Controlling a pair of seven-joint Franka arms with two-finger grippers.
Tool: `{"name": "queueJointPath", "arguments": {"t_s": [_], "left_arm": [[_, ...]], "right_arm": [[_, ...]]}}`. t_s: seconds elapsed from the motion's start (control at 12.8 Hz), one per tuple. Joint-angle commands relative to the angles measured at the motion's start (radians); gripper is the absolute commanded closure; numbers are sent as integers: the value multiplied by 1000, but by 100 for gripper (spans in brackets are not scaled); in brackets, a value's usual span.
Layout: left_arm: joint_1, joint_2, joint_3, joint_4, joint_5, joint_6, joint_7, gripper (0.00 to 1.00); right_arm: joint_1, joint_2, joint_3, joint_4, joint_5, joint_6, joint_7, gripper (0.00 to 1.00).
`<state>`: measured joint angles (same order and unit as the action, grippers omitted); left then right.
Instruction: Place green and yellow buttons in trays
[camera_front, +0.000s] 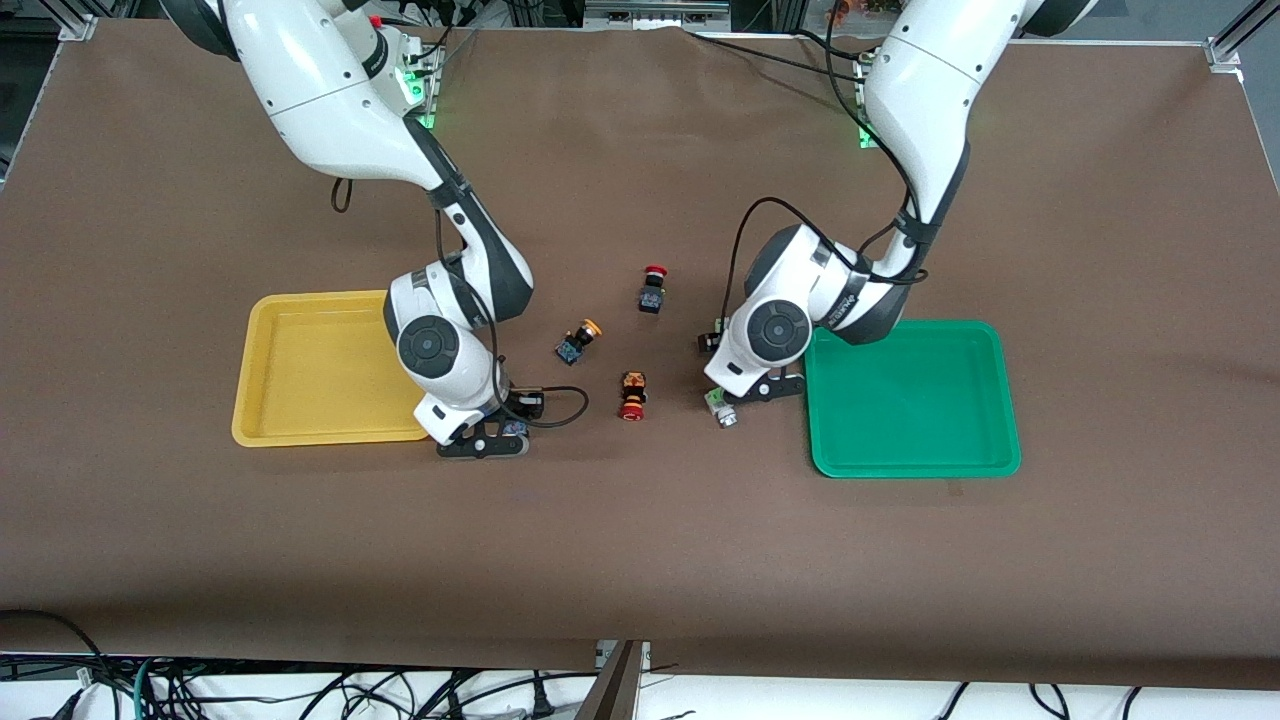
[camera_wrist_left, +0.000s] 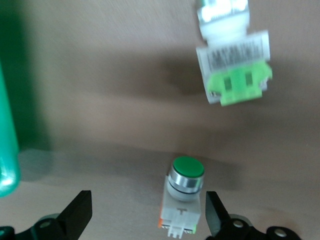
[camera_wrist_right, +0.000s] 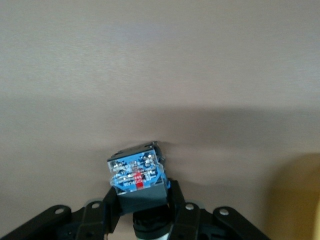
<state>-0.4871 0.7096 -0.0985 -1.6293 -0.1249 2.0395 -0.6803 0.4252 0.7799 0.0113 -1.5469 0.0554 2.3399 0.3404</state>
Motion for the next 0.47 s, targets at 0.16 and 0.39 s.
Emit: {"name": "queueJointPath", "arguments": {"t_s": [0.16, 0.39], "left_arm": [[-70, -19, 14, -37, -21, 16, -57, 11], [-65, -18, 16, -27, -12, 18, -56, 72]], "right_arm": [[-135, -210, -49, -109, 12, -237, -291, 100], [-137, -329, -201, -382, 9, -92, -479, 100]]}}
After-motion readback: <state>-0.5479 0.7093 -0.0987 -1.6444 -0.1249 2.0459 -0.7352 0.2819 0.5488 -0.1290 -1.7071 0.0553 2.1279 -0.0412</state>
